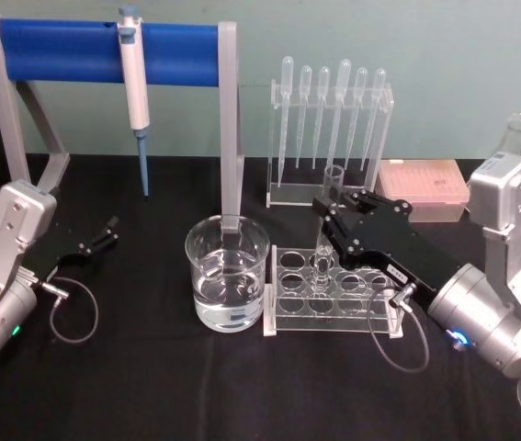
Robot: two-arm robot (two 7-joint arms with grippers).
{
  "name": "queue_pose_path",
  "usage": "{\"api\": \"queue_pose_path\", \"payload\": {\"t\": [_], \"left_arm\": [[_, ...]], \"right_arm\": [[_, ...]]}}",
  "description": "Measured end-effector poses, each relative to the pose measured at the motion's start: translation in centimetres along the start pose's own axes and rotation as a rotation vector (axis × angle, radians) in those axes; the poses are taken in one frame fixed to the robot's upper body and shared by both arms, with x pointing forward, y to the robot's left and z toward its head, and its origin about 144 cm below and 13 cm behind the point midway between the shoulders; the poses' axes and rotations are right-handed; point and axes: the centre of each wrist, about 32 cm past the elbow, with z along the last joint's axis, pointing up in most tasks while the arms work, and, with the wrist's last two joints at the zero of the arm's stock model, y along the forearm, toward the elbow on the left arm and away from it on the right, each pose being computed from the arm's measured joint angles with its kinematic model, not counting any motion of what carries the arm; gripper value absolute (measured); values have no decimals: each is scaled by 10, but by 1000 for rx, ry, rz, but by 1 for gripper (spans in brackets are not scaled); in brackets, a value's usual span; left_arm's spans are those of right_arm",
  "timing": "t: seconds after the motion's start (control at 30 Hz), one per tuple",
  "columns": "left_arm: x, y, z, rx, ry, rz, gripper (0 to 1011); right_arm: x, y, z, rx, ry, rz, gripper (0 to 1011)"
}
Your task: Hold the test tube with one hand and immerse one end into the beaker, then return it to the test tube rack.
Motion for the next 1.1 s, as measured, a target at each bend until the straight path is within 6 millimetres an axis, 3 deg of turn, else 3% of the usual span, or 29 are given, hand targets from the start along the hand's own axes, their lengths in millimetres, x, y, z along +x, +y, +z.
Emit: {"api": "queue_pose_path", "payload": {"t": [0.73, 0.97, 1.1], "left_arm": [[0, 0, 0, 0, 0, 0, 1000], [0, 0, 0, 0, 0, 0, 1000], [0, 0, 0, 0, 0, 0, 1000]], "right_arm": [[0, 7, -17, -129, -39, 29, 231], [-3, 4, -11, -174, -60, 17, 394], [-11, -11, -10, -201, -55, -13, 554]]}}
